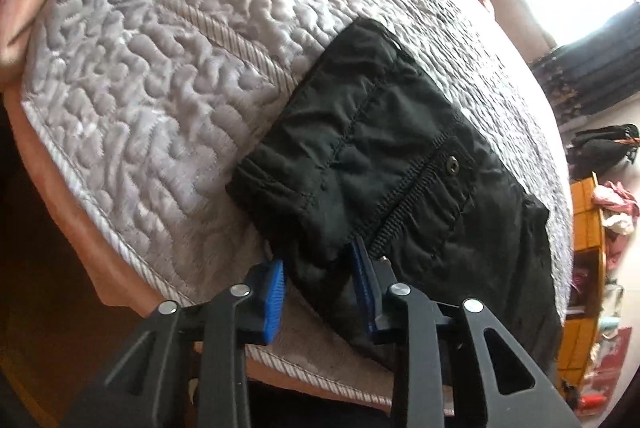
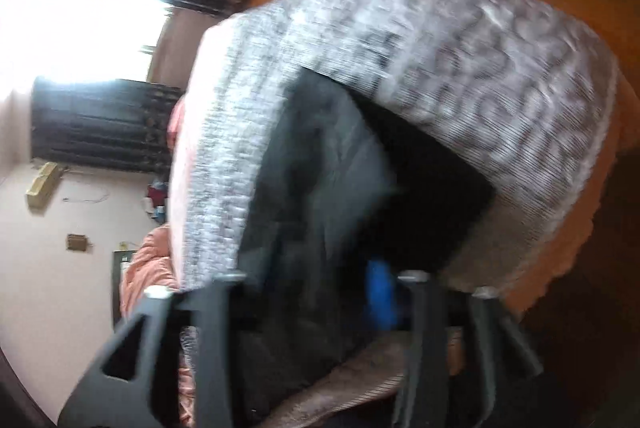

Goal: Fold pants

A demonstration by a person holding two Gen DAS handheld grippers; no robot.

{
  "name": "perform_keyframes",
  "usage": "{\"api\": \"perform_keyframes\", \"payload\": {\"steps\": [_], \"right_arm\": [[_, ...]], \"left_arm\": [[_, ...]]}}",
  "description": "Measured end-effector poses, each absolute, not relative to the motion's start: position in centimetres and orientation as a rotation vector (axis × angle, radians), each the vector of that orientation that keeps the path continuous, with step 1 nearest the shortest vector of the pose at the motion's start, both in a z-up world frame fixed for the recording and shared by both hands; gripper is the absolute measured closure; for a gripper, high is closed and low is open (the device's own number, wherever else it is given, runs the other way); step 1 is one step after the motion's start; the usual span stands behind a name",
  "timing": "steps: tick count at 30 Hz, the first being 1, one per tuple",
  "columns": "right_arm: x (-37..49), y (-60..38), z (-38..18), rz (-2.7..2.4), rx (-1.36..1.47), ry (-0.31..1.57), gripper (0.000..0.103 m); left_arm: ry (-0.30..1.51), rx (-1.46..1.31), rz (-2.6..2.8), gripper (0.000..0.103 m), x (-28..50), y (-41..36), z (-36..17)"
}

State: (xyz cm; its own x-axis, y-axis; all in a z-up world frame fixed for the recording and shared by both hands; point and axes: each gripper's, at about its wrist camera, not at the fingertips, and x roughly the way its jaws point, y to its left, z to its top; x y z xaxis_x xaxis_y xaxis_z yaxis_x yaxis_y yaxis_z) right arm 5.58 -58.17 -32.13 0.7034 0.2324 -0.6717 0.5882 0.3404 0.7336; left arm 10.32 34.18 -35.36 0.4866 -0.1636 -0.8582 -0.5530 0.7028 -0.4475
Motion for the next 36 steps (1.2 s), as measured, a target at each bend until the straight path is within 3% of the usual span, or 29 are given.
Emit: {"api": "perform_keyframes", "payload": {"steps": [1,3,4,5,6,8,10,13,16,18,22,27,29,30,33,34,36], "right_arm": [[4.9,-58.1,-33.0,-0.278,1.246,0.820,0.051],[4.4,-57.9,-34.2,-0.274,1.276,0.826,0.051],[4.2,-57.9,-34.7,-0.272,1.293,0.815,0.051],[4.0,-57.8,-34.9,-0.274,1.297,0.808,0.059],[4.2,-57.9,-34.8,-0.276,1.293,0.805,0.066],[4.7,-57.7,-34.1,-0.262,1.276,0.800,0.088],[5.9,-57.3,-32.8,-0.241,1.227,0.805,0.094],[7.3,-57.0,-30.2,-0.188,1.170,0.773,0.097],[6.7,-56.5,-27.2,-0.063,1.141,0.593,0.097],[6.1,-56.9,-28.5,-0.091,1.136,0.592,0.097],[4.1,-58.3,-36.5,-0.227,1.245,0.775,0.095],[3.0,-58.7,-36.8,-0.208,1.270,0.756,0.086],[1.7,-59.9,-36.6,-0.204,1.290,0.753,0.064],[1.6,-60.1,-36.4,-0.215,1.303,0.747,0.063],[1.0,-60.7,-36.0,-0.260,1.337,0.732,0.071],[0.7,-60.6,-36.1,-0.281,1.309,0.752,0.087],[0.8,-60.8,-37.0,-0.322,1.277,0.806,0.088]], "left_arm": [[1.064,-0.793,0.256,0.045,10.1,34.1,-35.4],[1.054,-0.787,0.254,0.026,10.2,33.9,-35.4],[1.044,-0.772,0.258,0.031,10.3,33.8,-35.2],[1.043,-0.768,0.258,0.042,10.8,33.7,-35.3],[1.049,-0.769,0.266,0.063,11.0,33.7,-35.3],[1.047,-0.784,0.311,0.074,11.3,34.2,-34.9],[1.019,-0.781,0.313,0.083,11.6,34.4,-34.2],[0.971,-0.805,0.313,0.088,11.2,34.7,-33.3],[0.946,-0.826,0.331,0.088,10.5,35.0,-33.6],[0.954,-0.831,0.350,0.088,10.2,35.3,-34.3],[0.954,-0.801,0.392,0.088,9.2,34.9,-34.8],[0.961,-0.777,0.381,0.088,9.5,34.8,-34.1],[0.962,-0.781,0.376,0.088,9.6,34.9,-34.1],[0.960,-0.783,0.375,0.088,9.5,34.9,-34.1],[0.957,-0.802,0.375,0.087,9.2,34.9,-34.1],[0.961,-0.806,0.375,0.086,9.1,35.0,-34.2],[0.967,-0.804,0.375,0.086,9.0,35.0,-34.2]]}}
